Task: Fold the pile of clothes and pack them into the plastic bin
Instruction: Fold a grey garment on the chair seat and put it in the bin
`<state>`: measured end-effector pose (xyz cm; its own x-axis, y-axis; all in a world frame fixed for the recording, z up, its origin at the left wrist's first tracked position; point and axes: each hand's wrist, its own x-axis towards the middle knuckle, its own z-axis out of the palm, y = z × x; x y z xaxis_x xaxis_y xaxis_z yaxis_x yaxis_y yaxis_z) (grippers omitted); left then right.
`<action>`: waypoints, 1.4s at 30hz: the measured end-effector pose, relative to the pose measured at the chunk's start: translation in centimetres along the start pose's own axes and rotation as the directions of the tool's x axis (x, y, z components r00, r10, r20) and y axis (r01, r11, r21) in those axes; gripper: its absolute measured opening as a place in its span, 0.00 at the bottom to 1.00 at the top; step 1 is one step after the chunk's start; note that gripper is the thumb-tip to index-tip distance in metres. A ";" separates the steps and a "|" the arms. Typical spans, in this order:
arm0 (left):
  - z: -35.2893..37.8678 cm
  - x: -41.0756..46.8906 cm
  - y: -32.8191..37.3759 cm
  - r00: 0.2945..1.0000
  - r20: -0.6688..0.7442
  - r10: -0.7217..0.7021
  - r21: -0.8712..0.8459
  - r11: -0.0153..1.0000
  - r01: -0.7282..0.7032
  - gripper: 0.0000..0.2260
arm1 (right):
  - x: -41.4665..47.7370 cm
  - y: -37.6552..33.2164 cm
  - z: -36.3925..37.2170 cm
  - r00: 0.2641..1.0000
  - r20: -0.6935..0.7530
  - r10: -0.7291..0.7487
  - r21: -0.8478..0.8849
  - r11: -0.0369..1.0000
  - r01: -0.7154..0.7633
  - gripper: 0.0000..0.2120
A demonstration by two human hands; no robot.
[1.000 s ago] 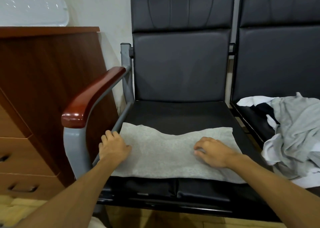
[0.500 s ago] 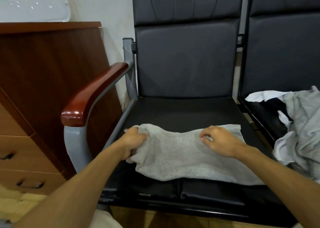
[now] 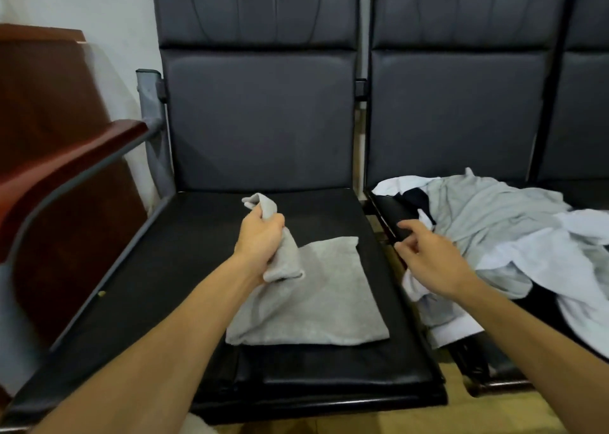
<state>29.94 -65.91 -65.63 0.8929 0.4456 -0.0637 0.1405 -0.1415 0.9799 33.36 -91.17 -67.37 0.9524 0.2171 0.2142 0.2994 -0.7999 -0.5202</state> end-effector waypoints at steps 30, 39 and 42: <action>-9.1 -4.9 -4.8 0.721 0.655 -0.224 0.664 0.625 -0.409 0.16 | -1.5 -7.2 3.8 0.860 0.505 0.076 -0.185 0.983 0.021 0.09; -12.8 0.3 -7.6 0.983 0.016 -0.182 0.880 0.469 0.073 0.21 | 0.1 -9.0 6.8 0.795 0.538 0.279 -0.341 0.935 -0.097 0.14; -12.2 0.8 -7.3 0.922 0.040 -0.386 0.922 0.370 0.115 0.41 | 0.3 -9.4 7.6 0.755 0.581 0.305 -0.309 0.940 -0.142 0.19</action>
<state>24.42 -53.71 -70.50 0.7858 0.4303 -0.4443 0.5490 -0.8160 0.1807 31.25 -79.30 -68.72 0.8440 0.2449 -0.4772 0.1280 -0.9559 -0.2642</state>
